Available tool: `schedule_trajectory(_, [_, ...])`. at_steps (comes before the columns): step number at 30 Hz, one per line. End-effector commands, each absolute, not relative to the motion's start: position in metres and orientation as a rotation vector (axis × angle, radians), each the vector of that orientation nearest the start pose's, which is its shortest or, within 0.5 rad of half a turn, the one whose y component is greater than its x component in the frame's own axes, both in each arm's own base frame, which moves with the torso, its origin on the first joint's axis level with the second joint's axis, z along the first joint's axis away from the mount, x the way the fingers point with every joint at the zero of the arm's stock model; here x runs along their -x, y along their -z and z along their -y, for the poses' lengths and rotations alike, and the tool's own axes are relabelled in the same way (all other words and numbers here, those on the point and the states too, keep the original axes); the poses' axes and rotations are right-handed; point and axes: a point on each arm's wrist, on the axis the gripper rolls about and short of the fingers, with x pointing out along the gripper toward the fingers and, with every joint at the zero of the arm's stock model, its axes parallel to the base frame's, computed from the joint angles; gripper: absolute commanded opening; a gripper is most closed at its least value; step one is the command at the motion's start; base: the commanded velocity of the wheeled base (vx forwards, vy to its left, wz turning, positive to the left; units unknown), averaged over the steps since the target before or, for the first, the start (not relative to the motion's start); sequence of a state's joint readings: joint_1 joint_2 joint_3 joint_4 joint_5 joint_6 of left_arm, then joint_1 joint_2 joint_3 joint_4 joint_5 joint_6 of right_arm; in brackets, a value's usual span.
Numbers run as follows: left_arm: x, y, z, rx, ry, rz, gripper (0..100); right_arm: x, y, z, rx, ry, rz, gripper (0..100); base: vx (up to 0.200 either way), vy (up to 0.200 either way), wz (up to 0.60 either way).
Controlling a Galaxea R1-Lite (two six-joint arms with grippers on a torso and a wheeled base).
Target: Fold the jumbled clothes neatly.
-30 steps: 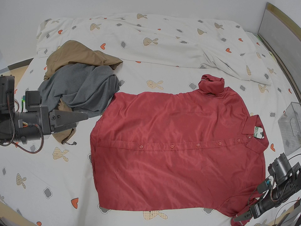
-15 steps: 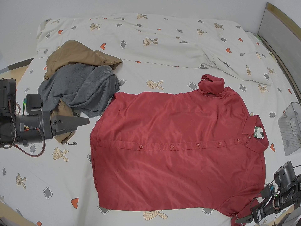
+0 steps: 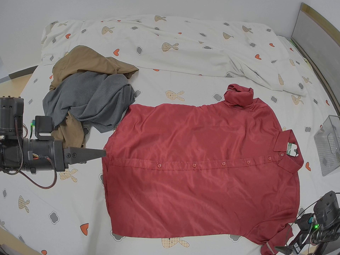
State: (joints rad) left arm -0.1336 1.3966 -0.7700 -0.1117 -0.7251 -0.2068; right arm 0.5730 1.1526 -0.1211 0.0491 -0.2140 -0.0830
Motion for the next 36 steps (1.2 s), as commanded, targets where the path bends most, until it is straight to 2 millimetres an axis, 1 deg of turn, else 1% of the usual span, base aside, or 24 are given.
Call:
schedule_trajectory(1, [-0.215, -0.191, 0.048, 0.343, 0.791, -0.654, 100, -0.051, -0.086, -0.032, 0.608, -0.423, -0.992, 100, 0.000, 0.000, 0.00])
schedule_trajectory(2, [-0.215, -0.189, 0.049, 0.341, 0.798, -0.661, 100, -0.049, -0.085, -0.030, 0.647, -0.436, -1.017, 100, 0.000, 0.000, 0.00])
schedule_trajectory(6, [-0.213, -0.184, 0.054, 0.305, 0.822, -0.672, 100, -0.049, -0.085, -0.030, 0.686, -0.435, -1.011, 100, 0.000, 0.000, 0.00])
schedule_trajectory(7, [-0.212, -0.182, 0.057, 0.260, 0.814, -0.665, 100, -0.051, -0.085, -0.030, 0.721, -0.405, -1.017, 100, 0.000, 0.000, 0.00])
schedule_trajectory(10, [-0.212, -0.180, 0.066, 0.190, 0.755, -0.667, 100, -0.054, -0.080, -0.035, 0.797, -0.410, -1.065, 100, 0.000, 0.000, 0.00])
schedule_trajectory(11, [-0.212, -0.180, 0.066, 0.190, 0.755, -0.667, 100, -0.054, -0.080, -0.035, 0.797, -0.410, -1.065, 100, 0.000, 0.000, 0.00])
schedule_trajectory(13, [-0.213, -0.177, 0.077, 0.131, 0.688, -0.675, 100, -0.056, -0.076, -0.043, 0.885, -0.460, -1.087, 100, 0.000, 0.000, 0.00])
schedule_trajectory(15, [-0.212, -0.177, 0.082, 0.112, 0.675, -0.671, 100, -0.058, -0.073, -0.048, 0.953, -0.457, -1.097, 100, 0.000, 0.000, 0.00])
schedule_trajectory(16, [-0.212, -0.177, 0.082, 0.113, 0.674, -0.672, 100, -0.058, -0.073, -0.049, 0.957, -0.455, -1.098, 100, 0.000, 0.000, 0.00])
schedule_trajectory(17, [-0.211, -0.179, 0.082, 0.111, 0.680, -0.662, 100, -0.062, -0.071, -0.053, 0.987, -0.419, -1.080, 100, 0.000, 0.000, 0.00])
schedule_trajectory(21, [-0.210, -0.184, 0.082, 0.110, 0.685, -0.639, 100, -0.068, -0.071, -0.057, 0.995, -0.381, -1.043, 100, 0.000, 0.000, 0.00])
schedule_trajectory(28, [-0.216, -0.190, 0.084, 0.111, 0.687, -0.601, 100, -0.069, -0.065, -0.059, 1.070, -0.357, -1.070, 100, 0.000, 0.000, 0.00])
schedule_trajectory(30, [-0.218, -0.193, 0.084, 0.112, 0.687, -0.590, 100, -0.069, -0.062, -0.062, 1.103, -0.371, -1.083, 100, 0.000, 0.000, 0.00])
schedule_trajectory(36, [-0.221, -0.192, 0.084, 0.114, 0.682, -0.593, 100, -0.068, -0.059, -0.069, 1.162, -0.413, -1.088, 100, 0.000, 0.000, 0.00])
